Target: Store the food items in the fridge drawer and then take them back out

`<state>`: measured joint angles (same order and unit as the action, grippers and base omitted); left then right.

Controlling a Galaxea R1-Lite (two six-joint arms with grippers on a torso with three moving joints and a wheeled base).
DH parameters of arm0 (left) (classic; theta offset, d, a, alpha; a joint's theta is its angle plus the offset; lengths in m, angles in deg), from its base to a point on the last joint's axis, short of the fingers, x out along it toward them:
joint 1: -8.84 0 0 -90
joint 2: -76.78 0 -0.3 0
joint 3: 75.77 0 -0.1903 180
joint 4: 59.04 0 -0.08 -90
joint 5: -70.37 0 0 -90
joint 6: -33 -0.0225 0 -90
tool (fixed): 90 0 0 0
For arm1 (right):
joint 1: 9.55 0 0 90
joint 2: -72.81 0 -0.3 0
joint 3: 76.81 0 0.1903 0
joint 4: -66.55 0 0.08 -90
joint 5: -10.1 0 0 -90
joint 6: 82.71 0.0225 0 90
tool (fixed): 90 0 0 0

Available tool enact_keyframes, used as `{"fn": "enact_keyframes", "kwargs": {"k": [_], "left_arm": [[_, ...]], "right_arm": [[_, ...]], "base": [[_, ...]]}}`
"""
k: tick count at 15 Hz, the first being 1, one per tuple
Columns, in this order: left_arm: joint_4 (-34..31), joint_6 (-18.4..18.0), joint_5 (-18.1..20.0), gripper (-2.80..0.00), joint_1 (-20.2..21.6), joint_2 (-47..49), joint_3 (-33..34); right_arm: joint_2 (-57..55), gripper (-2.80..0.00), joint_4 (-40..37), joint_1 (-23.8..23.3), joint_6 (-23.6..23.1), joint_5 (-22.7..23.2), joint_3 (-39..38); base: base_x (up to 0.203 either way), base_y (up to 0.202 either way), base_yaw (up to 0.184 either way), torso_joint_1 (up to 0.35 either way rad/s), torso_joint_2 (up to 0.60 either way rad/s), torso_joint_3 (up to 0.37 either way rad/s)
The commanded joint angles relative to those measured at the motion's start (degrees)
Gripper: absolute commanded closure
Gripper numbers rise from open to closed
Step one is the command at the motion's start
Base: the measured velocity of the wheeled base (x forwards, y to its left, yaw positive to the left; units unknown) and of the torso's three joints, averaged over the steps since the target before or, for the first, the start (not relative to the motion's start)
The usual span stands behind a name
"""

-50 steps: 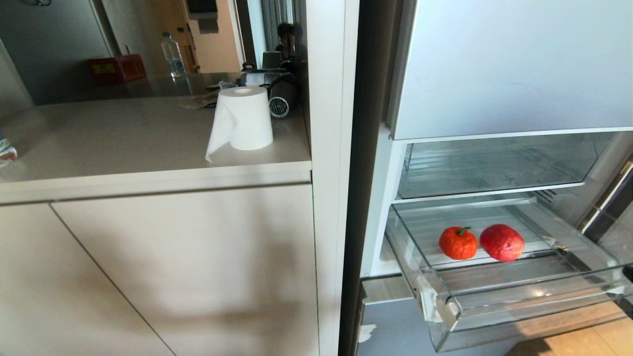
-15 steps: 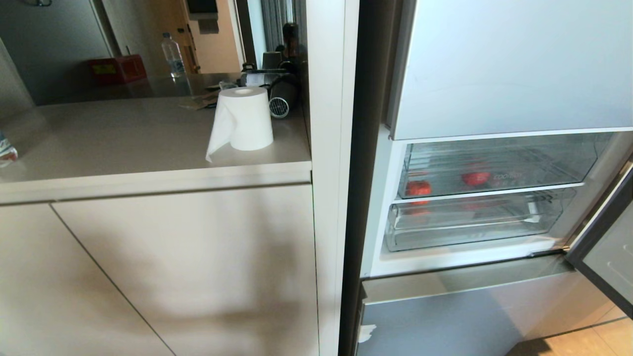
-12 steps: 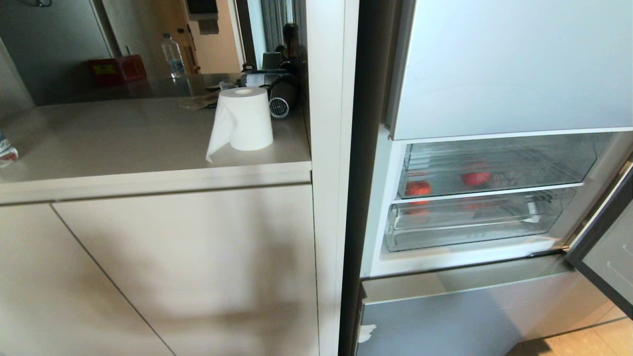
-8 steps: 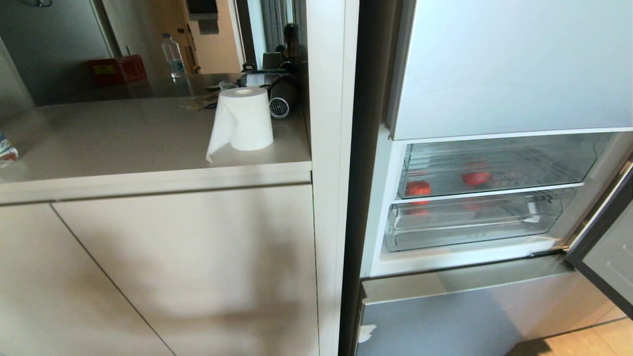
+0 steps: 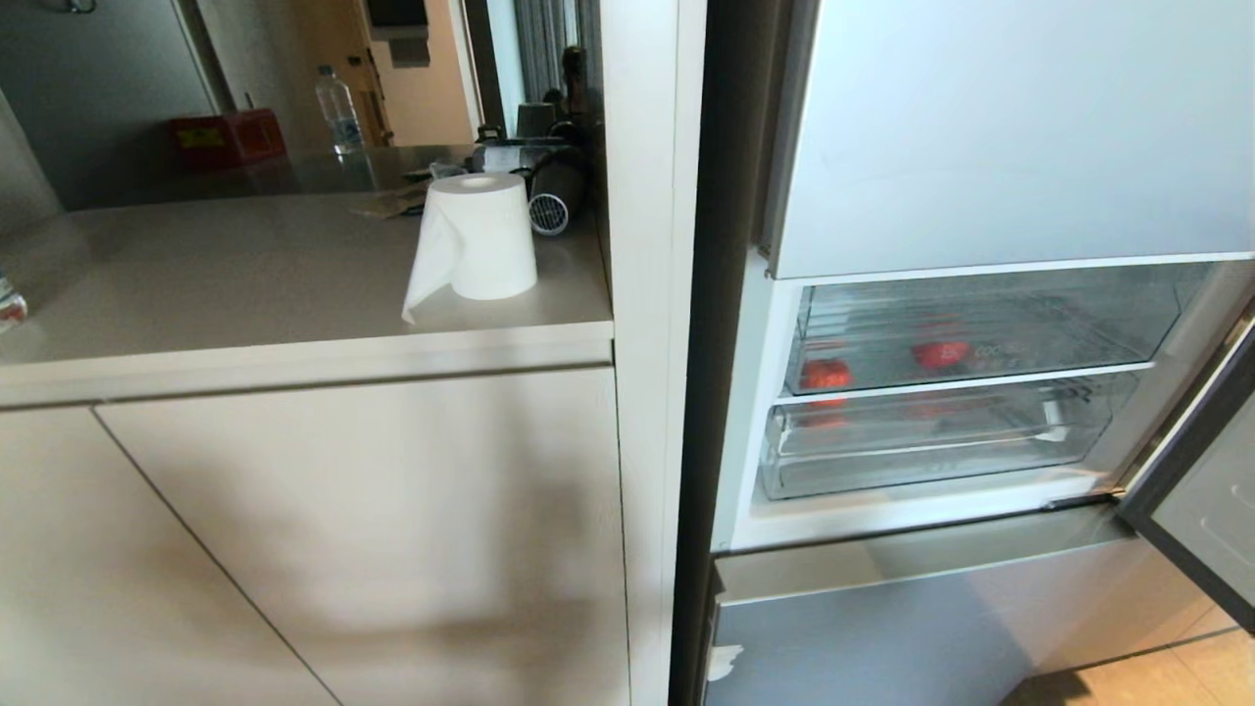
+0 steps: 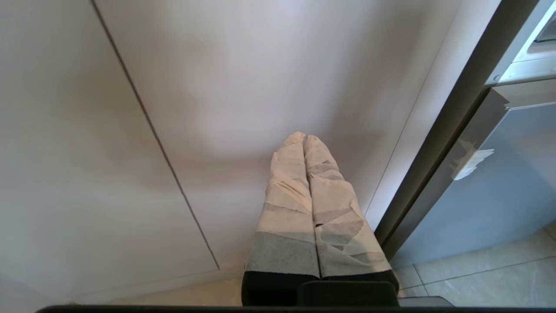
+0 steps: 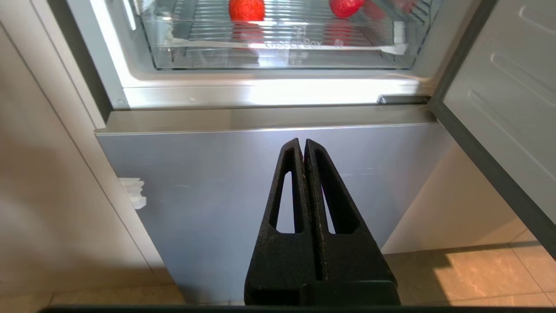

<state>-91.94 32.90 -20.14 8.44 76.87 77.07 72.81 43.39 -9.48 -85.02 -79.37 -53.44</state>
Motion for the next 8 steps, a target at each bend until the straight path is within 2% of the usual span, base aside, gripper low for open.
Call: {"fn": "enact_keyframes", "kwargs": {"k": [1,3,8], "left_arm": [[0.0,0.0,0.0,0.00,0.0,0.0,0.0],[0.0,0.0,0.0,0.00,0.0,0.0,0.0],[0.0,0.0,0.0,0.00,0.1,0.0,0.0]], "right_arm": [[-0.1,0.00,0.0,0.0,0.0,0.0,0.0],[-0.1,0.00,0.0,0.0,0.1,0.0,0.0],[-0.1,0.00,0.0,0.0,0.0,-0.1,0.0]], "base": [[0.000,0.000,0.000,0.000,0.00,0.000],[0.003,0.006,-0.135,-0.002,0.00,0.000],[-0.001,0.006,-0.179,-0.002,0.00,0.003]]}}
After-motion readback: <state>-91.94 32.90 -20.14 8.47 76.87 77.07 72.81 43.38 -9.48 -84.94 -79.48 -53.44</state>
